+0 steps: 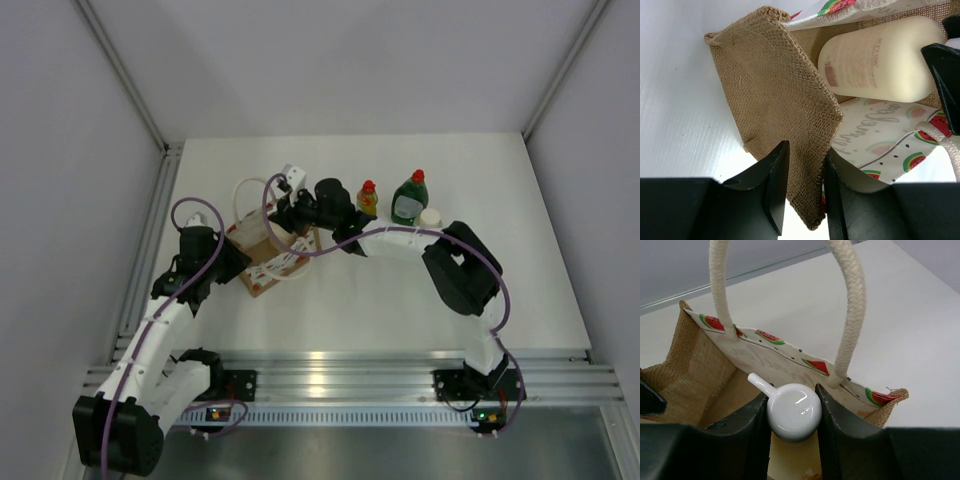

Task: Take the personal care products out of the canvas bag

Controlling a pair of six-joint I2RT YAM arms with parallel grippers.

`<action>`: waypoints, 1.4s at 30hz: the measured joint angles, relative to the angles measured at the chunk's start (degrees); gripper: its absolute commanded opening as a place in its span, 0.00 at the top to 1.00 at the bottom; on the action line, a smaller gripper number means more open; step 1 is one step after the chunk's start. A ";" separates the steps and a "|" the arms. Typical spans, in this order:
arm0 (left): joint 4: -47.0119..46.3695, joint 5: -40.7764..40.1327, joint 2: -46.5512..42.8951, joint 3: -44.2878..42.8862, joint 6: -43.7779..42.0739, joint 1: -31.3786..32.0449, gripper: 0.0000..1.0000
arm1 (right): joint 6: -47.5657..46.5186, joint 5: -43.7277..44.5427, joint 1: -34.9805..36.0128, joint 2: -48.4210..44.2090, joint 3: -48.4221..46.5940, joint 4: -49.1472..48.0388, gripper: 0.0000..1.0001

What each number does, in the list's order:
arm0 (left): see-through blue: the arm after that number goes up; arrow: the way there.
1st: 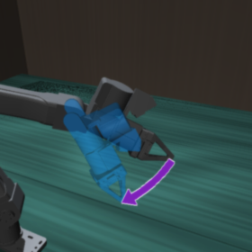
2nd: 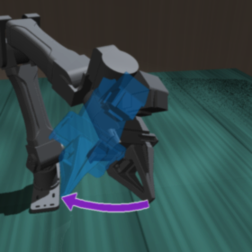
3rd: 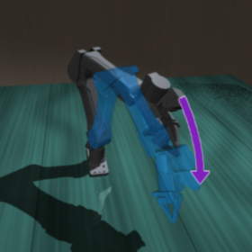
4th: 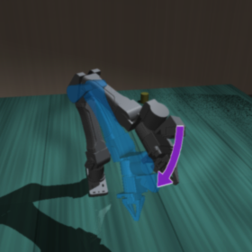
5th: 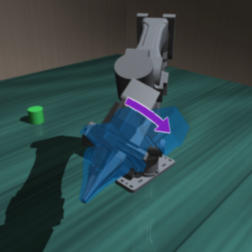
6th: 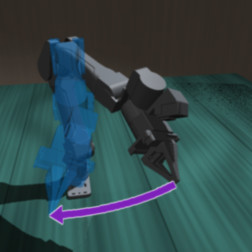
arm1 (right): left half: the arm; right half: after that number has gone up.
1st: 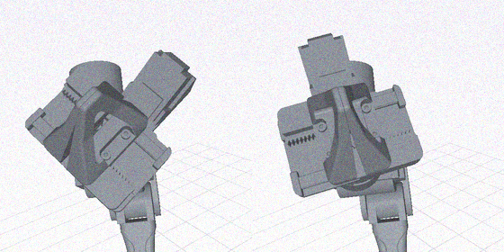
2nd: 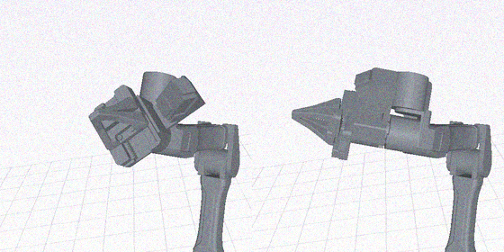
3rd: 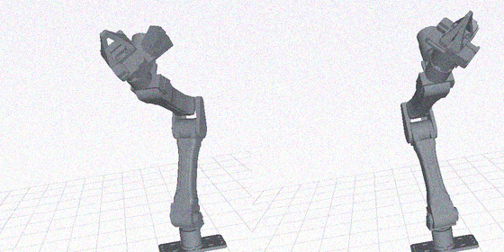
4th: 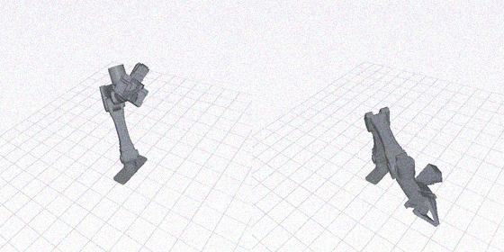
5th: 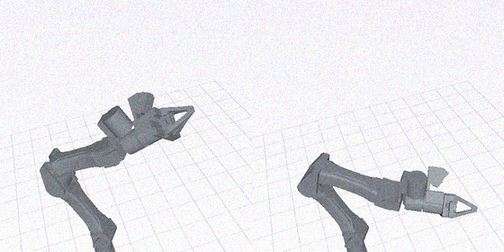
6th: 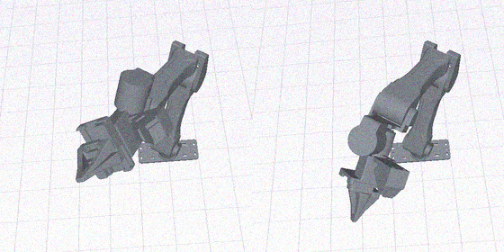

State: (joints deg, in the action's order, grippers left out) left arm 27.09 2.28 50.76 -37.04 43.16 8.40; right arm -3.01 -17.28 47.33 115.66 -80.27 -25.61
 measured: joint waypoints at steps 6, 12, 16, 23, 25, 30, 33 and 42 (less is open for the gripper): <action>0.02 -0.13 0.00 0.00 0.00 0.00 0.63 | 0.11 -0.46 0.00 -0.42 0.00 -0.02 1.00; 0.00 -0.17 0.00 0.00 0.00 0.00 0.63 | 0.15 -0.63 0.00 -1.05 0.00 0.61 1.00; 0.02 -0.17 0.02 0.00 0.00 0.00 0.63 | 0.22 -0.70 0.00 -3.04 0.00 1.18 1.00; 0.02 -0.20 0.02 0.00 0.00 0.00 0.63 | 0.31 -0.85 0.00 -7.34 -0.02 1.11 1.00; 0.02 -0.20 0.02 0.00 0.00 0.00 0.63 | 0.44 -0.85 0.02 -8.07 -0.07 1.20 1.00; 0.02 -0.22 0.02 0.00 0.02 0.00 0.63 | 0.52 -0.39 0.13 -9.33 -0.28 2.69 1.00; 0.02 -0.22 0.02 0.00 0.02 0.00 0.63 | 0.48 0.28 0.22 -10.38 -0.39 4.55 1.00; 0.02 -0.22 0.02 0.00 0.07 0.00 0.63 | -0.02 2.08 0.94 -17.09 -0.39 9.42 1.00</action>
State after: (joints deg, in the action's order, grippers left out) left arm 27.11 2.07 50.78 -37.04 43.22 8.40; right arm -3.03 -15.20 48.27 98.56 -80.66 -16.19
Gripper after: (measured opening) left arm 0.371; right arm 0.338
